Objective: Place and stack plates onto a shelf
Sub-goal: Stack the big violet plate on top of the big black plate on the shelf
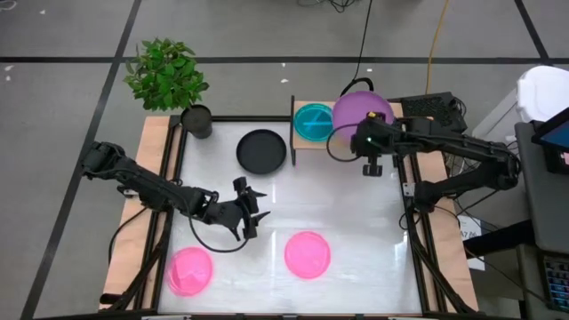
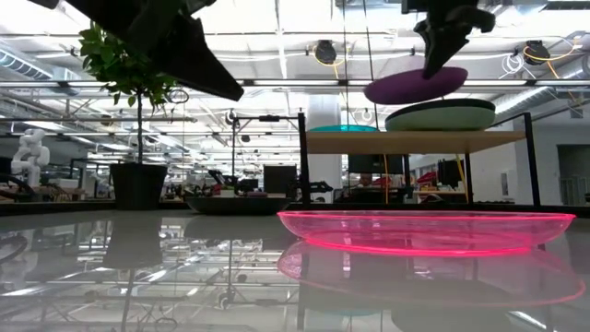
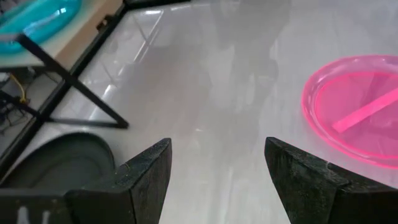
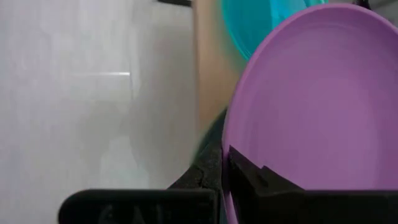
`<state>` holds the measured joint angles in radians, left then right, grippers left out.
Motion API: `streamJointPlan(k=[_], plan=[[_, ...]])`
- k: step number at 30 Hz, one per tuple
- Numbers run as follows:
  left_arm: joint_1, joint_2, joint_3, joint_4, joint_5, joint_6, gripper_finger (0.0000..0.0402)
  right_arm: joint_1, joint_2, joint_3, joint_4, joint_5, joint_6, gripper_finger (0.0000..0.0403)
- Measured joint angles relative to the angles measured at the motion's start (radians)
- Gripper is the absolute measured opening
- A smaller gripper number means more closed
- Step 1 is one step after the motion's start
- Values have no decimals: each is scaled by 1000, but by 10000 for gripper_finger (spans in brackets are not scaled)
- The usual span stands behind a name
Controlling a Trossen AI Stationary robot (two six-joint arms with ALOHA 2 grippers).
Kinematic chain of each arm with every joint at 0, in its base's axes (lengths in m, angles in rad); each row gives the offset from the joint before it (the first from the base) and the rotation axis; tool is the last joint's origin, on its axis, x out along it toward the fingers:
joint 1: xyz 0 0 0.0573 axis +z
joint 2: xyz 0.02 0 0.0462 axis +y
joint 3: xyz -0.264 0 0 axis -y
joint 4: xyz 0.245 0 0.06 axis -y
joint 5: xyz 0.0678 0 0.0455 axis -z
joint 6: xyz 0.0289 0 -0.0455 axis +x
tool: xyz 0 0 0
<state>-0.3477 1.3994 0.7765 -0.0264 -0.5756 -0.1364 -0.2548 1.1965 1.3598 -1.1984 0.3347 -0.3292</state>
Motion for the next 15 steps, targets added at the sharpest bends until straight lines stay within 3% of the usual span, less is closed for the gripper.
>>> streamJointPlan(k=[15], plan=[[0, 0, 0, -8, 2, -30, 262, -122, 0, 0, -34, -71, 59, 0]])
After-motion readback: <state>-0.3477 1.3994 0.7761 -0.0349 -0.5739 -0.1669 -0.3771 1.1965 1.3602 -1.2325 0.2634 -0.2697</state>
